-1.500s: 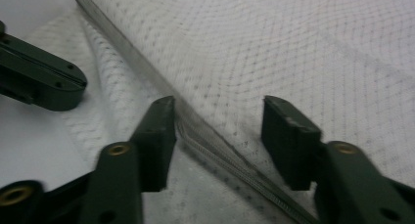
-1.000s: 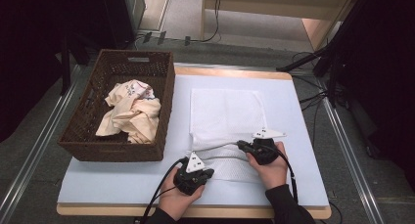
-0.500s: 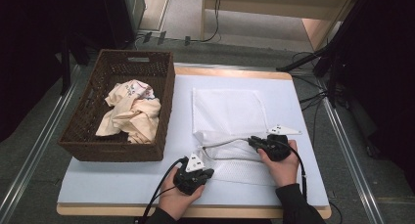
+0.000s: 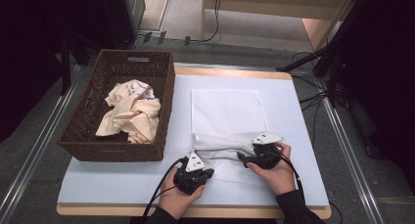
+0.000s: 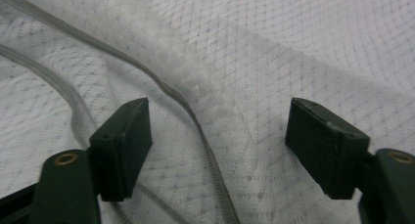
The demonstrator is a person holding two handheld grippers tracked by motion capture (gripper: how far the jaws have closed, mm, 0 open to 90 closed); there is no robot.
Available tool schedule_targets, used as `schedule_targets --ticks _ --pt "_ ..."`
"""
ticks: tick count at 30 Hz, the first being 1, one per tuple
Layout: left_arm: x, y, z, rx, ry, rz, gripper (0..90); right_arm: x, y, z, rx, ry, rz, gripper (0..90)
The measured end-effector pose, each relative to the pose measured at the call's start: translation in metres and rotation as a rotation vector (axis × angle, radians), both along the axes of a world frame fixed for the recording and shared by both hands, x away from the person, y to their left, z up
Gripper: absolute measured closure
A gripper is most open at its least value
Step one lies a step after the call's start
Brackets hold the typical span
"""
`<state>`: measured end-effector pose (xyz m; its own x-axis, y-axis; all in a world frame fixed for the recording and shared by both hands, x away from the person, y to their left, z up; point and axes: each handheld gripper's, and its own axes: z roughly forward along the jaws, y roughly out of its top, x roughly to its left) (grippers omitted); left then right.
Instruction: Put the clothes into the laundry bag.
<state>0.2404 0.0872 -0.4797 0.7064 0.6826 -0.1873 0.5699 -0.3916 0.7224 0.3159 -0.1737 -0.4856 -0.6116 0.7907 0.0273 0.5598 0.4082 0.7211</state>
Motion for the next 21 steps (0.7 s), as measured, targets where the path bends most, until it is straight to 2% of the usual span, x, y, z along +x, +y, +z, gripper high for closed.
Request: schedule_targets --ticks 7,9,10,11,12,13,14,15,16,19,20,21 --pt "-0.001 -0.001 0.000 -0.001 -0.010 0.002 90.0 -0.002 0.002 0.001 -0.004 0.003 -0.014 24.7" --pt "0.000 -0.001 0.000 0.001 -0.006 0.002 90.0 -0.004 0.002 0.002 0.000 -0.007 -0.010 40.9" --pt "0.000 -0.001 0.000 0.001 -0.006 0.002 90.0 -0.005 0.001 0.003 0.006 -0.008 -0.017 57.1" --pt "0.000 -0.001 0.000 -0.001 -0.005 0.001 90.0 -0.005 0.001 0.003 0.006 -0.008 -0.017 57.1" --pt "0.000 -0.001 0.000 -0.001 -0.002 0.000 90.0 -0.006 0.001 0.005 0.006 -0.009 -0.025 63.3" --pt "0.000 0.000 0.000 -0.002 -0.001 0.000 90.0 -0.006 -0.001 0.005 0.015 0.001 -0.032 74.9" --pt "0.000 0.000 0.000 0.000 0.000 0.001 90.0 -0.006 -0.001 0.005 0.015 0.001 -0.032 74.9" --pt "0.001 0.000 0.000 -0.003 0.001 -0.001 90.0 -0.006 -0.003 0.006 0.013 0.001 -0.029 83.4" --pt "0.001 0.000 0.000 -0.001 0.001 0.000 90.0 -0.007 -0.004 0.007 0.015 -0.005 -0.025 86.0" --pt "0.001 0.000 0.000 -0.001 0.001 0.000 90.0 -0.007 -0.005 0.009 0.048 -0.023 -0.023 87.9" --pt "0.000 0.000 0.000 0.000 0.000 0.001 90.0 -0.008 -0.007 0.014 0.079 -0.051 -0.029 89.1" --pt "0.000 0.000 0.000 0.000 0.000 0.001 90.0 -0.008 -0.007 0.014 0.079 -0.051 -0.029 89.1"
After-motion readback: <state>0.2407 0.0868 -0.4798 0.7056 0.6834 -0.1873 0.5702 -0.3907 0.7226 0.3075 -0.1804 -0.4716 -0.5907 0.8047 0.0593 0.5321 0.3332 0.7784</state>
